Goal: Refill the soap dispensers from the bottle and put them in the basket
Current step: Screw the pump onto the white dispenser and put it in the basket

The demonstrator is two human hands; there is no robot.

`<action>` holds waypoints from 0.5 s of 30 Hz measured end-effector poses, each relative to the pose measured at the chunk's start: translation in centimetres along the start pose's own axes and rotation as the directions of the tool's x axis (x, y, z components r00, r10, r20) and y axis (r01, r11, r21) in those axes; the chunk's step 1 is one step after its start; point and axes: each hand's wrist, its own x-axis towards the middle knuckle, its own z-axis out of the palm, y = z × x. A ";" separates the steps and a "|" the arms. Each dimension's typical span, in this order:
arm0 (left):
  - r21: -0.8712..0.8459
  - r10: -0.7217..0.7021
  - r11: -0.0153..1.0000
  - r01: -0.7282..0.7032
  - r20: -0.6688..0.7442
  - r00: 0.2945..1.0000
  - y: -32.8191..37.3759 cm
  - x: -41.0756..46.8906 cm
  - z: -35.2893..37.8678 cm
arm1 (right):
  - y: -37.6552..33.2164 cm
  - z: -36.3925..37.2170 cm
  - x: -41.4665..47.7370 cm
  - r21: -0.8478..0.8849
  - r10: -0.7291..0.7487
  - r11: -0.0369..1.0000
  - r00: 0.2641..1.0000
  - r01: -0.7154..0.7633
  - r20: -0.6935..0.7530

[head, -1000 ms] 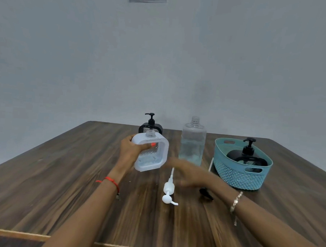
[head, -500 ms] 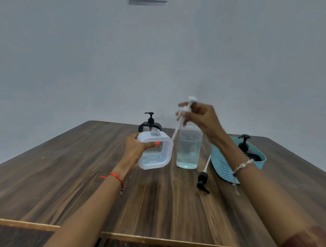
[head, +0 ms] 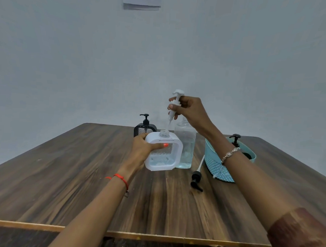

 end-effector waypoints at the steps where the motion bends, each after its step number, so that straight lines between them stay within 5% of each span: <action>1: 0.001 0.005 1.000 -0.005 0.004 1.000 0.1 -0.1 0.0 | 0.3 0.2 -0.3 -0.027 0.014 1.000 1.000 -0.013 0.015; 7: -0.031 0.024 0.999 -0.023 0.033 0.999 0.6 -0.2 0.3 | 2.1 1.8 -2.8 -0.180 0.100 0.980 0.992 -0.086 0.072; 11: 0.012 0.048 0.999 -0.048 0.019 0.999 0.6 -0.4 0.6 | 2.5 2.4 -3.8 -0.336 0.086 0.937 0.995 -0.096 -0.043; 15: -0.001 0.024 1.000 -0.024 0.014 1.000 0.4 -0.8 0.8 | 2.5 2.8 -4.6 -0.266 0.113 0.952 0.982 -0.151 -0.153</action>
